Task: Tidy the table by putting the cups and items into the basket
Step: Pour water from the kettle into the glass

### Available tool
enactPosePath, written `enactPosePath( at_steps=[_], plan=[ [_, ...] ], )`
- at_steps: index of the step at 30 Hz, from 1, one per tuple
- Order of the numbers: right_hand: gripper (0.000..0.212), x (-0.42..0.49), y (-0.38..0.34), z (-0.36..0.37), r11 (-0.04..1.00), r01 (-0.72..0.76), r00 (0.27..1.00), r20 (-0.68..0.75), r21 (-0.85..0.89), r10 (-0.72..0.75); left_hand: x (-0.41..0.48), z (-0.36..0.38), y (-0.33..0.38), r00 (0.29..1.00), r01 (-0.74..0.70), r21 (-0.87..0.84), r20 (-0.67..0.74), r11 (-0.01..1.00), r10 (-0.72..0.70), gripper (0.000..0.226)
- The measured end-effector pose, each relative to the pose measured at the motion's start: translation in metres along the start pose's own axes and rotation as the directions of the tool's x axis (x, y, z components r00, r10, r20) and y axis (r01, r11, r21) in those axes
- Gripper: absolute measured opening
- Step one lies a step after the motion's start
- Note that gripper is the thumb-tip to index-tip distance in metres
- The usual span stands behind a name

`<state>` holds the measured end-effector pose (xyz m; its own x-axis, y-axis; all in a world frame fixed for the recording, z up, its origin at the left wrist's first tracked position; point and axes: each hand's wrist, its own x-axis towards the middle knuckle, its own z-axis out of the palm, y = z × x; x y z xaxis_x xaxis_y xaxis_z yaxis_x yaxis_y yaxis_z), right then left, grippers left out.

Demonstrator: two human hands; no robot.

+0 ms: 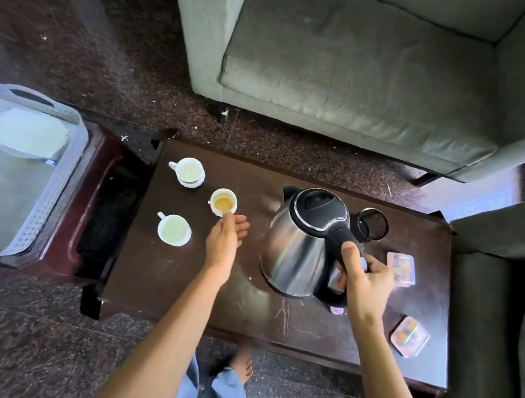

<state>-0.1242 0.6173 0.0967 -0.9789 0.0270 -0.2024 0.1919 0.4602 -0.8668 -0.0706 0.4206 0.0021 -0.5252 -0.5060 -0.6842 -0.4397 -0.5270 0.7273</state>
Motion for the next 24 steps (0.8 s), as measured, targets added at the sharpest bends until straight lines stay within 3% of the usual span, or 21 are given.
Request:
enactPosePath(
  at_steps=[4, 11, 18, 24],
  plan=[
    [0.053, -0.010, -0.027, 0.028, 0.990, 0.099, 0.990, 0.088, 0.099, -0.108, 0.000, -0.059, 0.028, 0.995, -0.096, 0.026, -0.032, 0.995, 0.097, 0.050],
    [0.054, -0.041, -0.099, 0.119, 0.950, 0.177, 0.935, 0.257, 0.258, -0.245, -0.005, -0.175, 0.076, 0.923, -0.304, 0.011, -0.246, 0.952, 0.298, 0.039],
    [0.056, -0.083, -0.142, 0.239, 0.937, 0.177, 0.870, 0.397, 0.300, -0.291, -0.010, -0.274, 0.101, 0.826, -0.368, -0.110, -0.495, 0.923, 0.270, 0.040],
    [0.065, -0.116, -0.165, 0.330, 0.922, 0.180, 0.796, 0.501, 0.343, -0.341, -0.012, -0.345, 0.101, 0.769, -0.366, -0.117, -0.597, 0.923, 0.229, 0.038]
  ],
)
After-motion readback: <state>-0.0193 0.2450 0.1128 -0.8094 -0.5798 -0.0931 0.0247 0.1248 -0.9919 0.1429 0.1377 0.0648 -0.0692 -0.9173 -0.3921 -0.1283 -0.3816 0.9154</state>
